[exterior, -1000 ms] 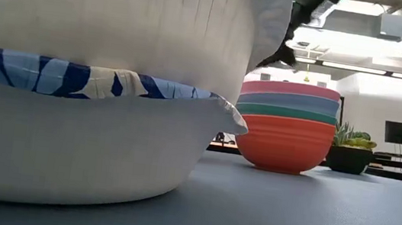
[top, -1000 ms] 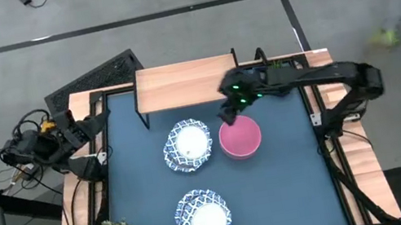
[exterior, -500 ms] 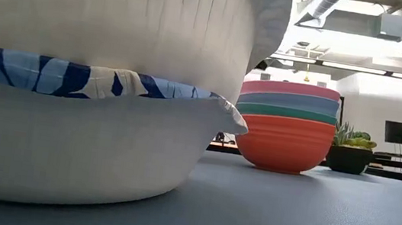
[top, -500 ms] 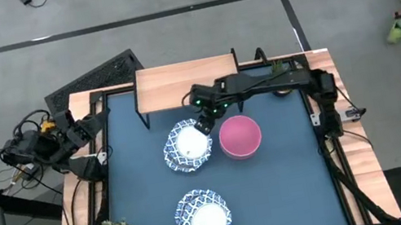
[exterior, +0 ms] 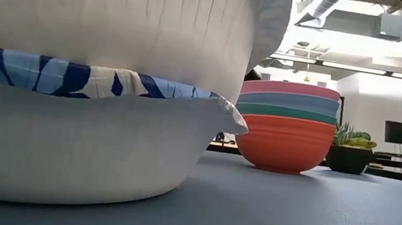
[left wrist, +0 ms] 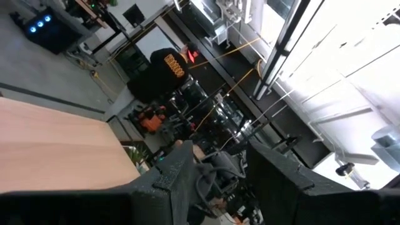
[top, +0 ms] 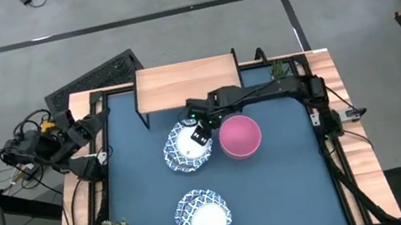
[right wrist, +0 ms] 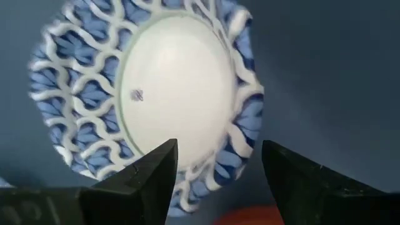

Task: Place and stack bowls onto a shelf
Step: Put the white bowl on the shelf

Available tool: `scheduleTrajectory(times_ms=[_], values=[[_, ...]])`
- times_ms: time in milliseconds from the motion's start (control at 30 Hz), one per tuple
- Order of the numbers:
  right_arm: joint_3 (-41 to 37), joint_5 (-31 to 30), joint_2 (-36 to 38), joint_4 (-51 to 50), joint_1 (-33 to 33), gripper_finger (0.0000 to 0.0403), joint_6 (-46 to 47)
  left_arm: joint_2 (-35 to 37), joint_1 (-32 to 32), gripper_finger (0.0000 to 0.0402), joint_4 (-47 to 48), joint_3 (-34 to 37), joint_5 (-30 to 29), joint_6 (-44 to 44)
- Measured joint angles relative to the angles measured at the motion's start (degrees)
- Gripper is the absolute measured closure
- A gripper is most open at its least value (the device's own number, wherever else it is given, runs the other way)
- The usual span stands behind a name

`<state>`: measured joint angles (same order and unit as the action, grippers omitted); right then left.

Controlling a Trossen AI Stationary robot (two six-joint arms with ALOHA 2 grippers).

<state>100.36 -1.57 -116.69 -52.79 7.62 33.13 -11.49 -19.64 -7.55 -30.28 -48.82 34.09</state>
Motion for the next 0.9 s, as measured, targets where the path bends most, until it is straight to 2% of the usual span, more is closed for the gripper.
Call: scheduleTrajectory(times_ms=[133,367,600,767,900], values=[[-0.06,-0.06,-0.91,-0.58,-0.02,0.0189,0.11,0.00,0.00,0.0267,2.04,0.00,0.09,0.05],[-0.04,0.12,-0.34,-0.69,0.36,0.0374,0.41,0.00,0.00,0.0267,2.54,0.00,-1.62,0.70],[3.45,0.44,1.26,-4.86,1.36,0.0375,0.14,0.00,0.00,0.0267,2.54,0.00,-1.79,0.21],[12.92,6.38,1.28,-11.53,2.37,0.0381,-4.46,0.00,0.00,0.0267,2.54,0.02,-2.05,-0.43],[21.14,9.05,1.28,-12.30,4.07,0.0381,-5.74,0.00,0.00,0.0267,2.54,0.02,-3.50,0.04]])
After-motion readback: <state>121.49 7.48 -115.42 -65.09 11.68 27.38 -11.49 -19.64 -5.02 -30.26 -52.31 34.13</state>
